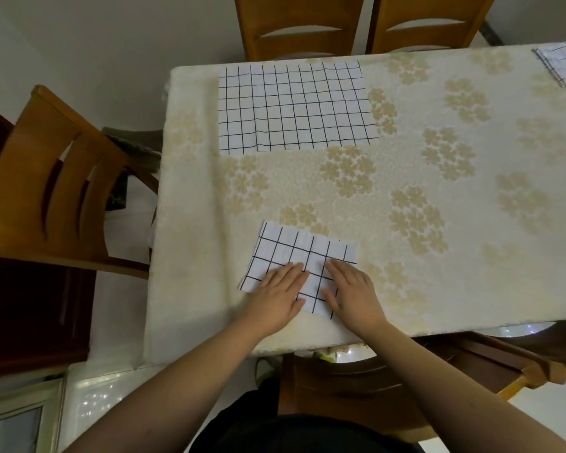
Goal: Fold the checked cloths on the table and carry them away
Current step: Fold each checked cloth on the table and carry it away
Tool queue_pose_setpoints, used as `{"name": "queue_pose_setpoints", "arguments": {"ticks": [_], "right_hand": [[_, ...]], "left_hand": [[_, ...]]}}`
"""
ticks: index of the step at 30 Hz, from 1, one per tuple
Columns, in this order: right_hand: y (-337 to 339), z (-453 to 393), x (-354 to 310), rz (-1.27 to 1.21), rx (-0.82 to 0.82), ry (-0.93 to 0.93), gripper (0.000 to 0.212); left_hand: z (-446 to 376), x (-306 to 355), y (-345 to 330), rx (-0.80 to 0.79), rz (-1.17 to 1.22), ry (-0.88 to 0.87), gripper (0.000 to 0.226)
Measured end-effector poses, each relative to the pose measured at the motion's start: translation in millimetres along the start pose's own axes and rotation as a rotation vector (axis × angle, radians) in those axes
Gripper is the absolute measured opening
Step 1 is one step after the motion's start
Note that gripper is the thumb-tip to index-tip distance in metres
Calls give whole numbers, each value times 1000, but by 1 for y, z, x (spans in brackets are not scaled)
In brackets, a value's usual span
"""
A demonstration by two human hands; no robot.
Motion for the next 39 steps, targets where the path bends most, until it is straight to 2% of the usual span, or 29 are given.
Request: {"name": "queue_pose_setpoints", "arguments": {"ticks": [3, 11, 15, 19, 21, 24, 27, 33, 37, 39], "right_hand": [[-8, -3, 5, 48, -87, -35, 67], [-17, 2, 29, 100, -197, -96, 69], [-20, 5, 36, 101, -207, -90, 65], [-17, 7, 47, 85, -157, -206, 68], [-7, 4, 52, 38, -51, -314, 67], [13, -6, 57, -42, 101, -523, 50], [20, -18, 59, -191, 78, -687, 42], [14, -37, 53, -415, -94, -812, 33], [16, -35, 47, -568, -28, -819, 17], [17, -34, 46, -689, 33, -824, 20]], "left_hand": [[-6, 3, -11, -35, -85, 51, 63], [-11, -2, -20, -37, -132, 79, 63], [-10, -4, -20, -37, -134, 72, 64], [-10, -2, -20, -42, -142, 100, 64], [-11, -2, -19, -43, -146, 111, 65], [-11, -2, -18, -48, -147, 118, 67], [-11, -2, -19, -63, -150, 123, 72], [-11, -4, -19, -81, -159, 154, 82], [-11, -4, -17, -113, -140, 148, 82], [-12, -6, -15, -132, -131, 136, 84]]}}
Point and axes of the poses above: each hand's wrist, its own z-axis away from the middle knuckle, its own y-axis out of the back of the hand, x = y × z, the point moved 3 cm from there along -z, towards the middle knuckle, and after that the axes turned 15 degrees about y, right-handed, at the moved point
